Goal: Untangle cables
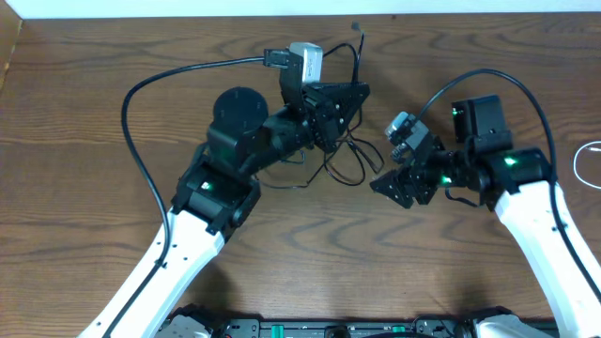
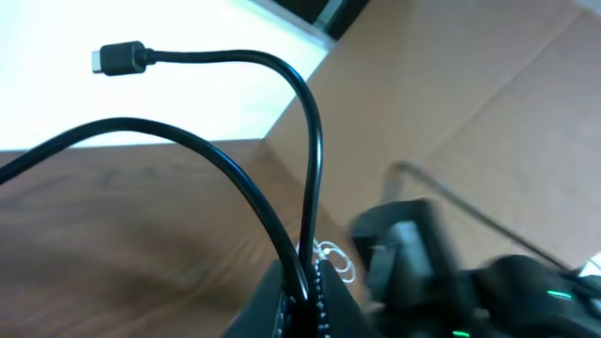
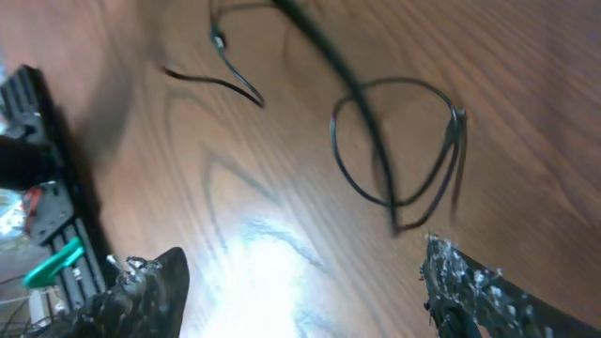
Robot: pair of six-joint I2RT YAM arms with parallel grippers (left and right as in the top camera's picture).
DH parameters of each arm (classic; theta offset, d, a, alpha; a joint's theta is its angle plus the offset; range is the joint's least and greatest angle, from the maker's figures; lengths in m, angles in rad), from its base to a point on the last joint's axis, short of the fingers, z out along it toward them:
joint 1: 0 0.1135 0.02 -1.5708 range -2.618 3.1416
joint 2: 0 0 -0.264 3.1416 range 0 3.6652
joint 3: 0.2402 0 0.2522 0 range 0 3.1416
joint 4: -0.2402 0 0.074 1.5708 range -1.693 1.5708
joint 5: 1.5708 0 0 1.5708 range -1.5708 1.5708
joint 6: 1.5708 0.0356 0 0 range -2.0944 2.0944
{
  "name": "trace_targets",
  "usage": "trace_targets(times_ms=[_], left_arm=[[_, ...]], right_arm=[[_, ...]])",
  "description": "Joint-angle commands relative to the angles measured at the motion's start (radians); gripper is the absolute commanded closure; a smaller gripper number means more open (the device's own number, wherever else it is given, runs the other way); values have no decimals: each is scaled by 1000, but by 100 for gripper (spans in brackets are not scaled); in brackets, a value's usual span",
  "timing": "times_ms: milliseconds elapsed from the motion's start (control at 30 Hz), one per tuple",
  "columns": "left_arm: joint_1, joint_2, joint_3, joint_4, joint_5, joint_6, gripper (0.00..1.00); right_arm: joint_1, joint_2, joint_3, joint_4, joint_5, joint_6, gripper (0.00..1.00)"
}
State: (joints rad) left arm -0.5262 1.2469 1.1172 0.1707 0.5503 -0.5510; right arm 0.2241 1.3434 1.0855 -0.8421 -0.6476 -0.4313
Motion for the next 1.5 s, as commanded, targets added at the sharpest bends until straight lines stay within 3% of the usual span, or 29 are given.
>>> trace_targets(times_ms=[0, 200, 400, 467, 533, 567, 700, 767, 833, 933, 1167, 1300, 1467], left_arm=[[3, -43, 7, 23, 46, -43, 92], [2, -54, 7, 21, 50, -54, 92], [3, -52, 7, 10, 48, -53, 92], [3, -52, 7, 10, 48, -53, 92], [3, -52, 7, 3, 39, -52, 92], [3, -52, 7, -1, 35, -48, 93], [6, -52, 6, -43, 7, -29, 91], [6, -51, 6, -97, -18, -22, 83], [6, -47, 6, -154, -32, 10, 67], [6, -27, 6, -288, -72, 55, 55], [6, 50, 6, -581, -161, 61, 54], [6, 106, 6, -652, -178, 61, 54], [4, 184, 6, -668, -178, 60, 46]], right_arm=[[6, 55, 10, 20, 20, 0, 25], [10, 155, 10, 101, 8, 87, 36], [13, 179, 10, 156, -52, 103, 40], [13, 179, 10, 163, -74, 102, 56], [13, 179, 10, 162, -89, 102, 89], [13, 179, 10, 158, -93, 103, 99], [12, 179, 10, 146, -83, 105, 99], [12, 179, 10, 147, -32, 106, 99], [12, 179, 10, 147, 53, 128, 99], [12, 179, 10, 146, 297, 264, 99], [12, 179, 10, 104, 805, 532, 99], [12, 165, 16, 117, 868, 532, 99], [11, 98, 65, 135, 843, 521, 99]])
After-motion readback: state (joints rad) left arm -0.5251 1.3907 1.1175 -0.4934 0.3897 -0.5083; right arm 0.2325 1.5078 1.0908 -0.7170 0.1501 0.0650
